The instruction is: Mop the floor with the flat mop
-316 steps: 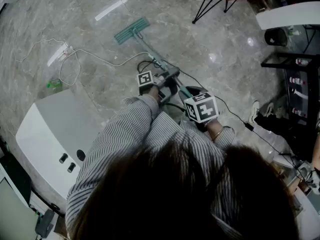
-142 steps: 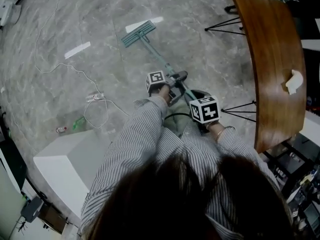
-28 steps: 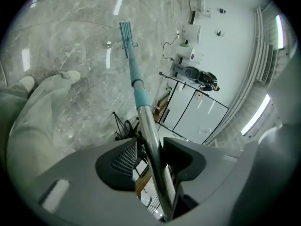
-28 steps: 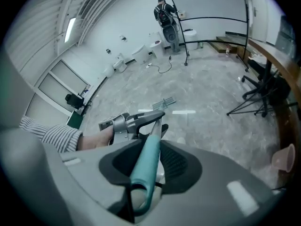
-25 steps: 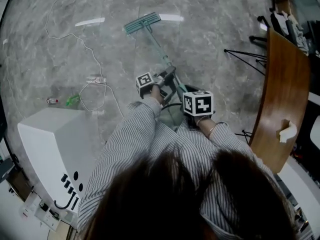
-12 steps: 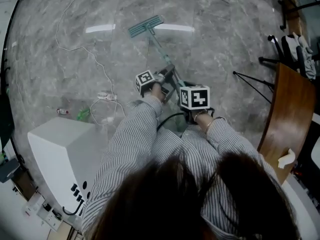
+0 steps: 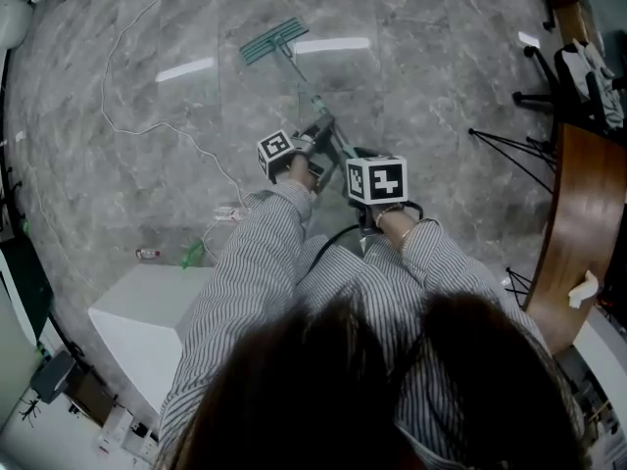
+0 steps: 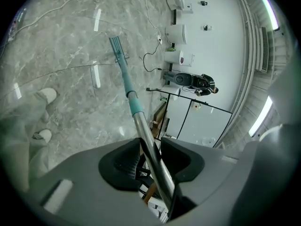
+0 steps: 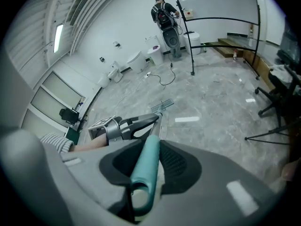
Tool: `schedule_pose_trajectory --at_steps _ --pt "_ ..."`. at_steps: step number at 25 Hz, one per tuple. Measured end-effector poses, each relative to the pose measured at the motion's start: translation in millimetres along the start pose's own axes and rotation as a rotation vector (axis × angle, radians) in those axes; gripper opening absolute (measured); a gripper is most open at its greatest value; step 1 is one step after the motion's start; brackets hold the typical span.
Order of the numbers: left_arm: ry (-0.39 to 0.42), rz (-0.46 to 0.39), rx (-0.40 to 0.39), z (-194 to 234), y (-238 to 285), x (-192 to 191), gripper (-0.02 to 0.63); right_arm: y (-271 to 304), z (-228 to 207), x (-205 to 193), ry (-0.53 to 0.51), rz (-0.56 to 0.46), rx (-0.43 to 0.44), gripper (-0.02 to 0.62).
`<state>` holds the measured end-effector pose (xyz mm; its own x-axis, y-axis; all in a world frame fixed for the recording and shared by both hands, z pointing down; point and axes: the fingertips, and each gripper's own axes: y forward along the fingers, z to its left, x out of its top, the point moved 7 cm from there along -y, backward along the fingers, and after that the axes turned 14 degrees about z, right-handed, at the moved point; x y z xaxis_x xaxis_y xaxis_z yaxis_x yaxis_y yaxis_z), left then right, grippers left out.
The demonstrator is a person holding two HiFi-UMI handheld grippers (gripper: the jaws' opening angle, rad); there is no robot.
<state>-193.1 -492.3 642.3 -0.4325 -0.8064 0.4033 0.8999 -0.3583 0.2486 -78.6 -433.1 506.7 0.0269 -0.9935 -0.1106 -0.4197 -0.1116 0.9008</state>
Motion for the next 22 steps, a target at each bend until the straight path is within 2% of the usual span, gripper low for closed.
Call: schedule_pose_trajectory --at_steps 5,11,16,22 --pt "0.001 0.030 0.020 -1.3 -4.0 16.3 0.143 9.6 7.5 10.0 0.019 0.020 -0.013 0.115" --pt "0.001 0.046 0.029 -0.5 5.8 8.2 0.140 4.7 -4.3 4.6 0.032 0.019 -0.028 0.114" --pt "-0.001 0.021 0.006 -0.5 12.0 -9.2 0.140 -7.7 -13.4 -5.9 -0.001 -0.004 -0.032 0.114" --pt "0.016 0.011 0.012 21.7 18.6 -55.0 0.140 -19.4 -36.0 -50.0 -0.046 0.005 -0.024 0.114"
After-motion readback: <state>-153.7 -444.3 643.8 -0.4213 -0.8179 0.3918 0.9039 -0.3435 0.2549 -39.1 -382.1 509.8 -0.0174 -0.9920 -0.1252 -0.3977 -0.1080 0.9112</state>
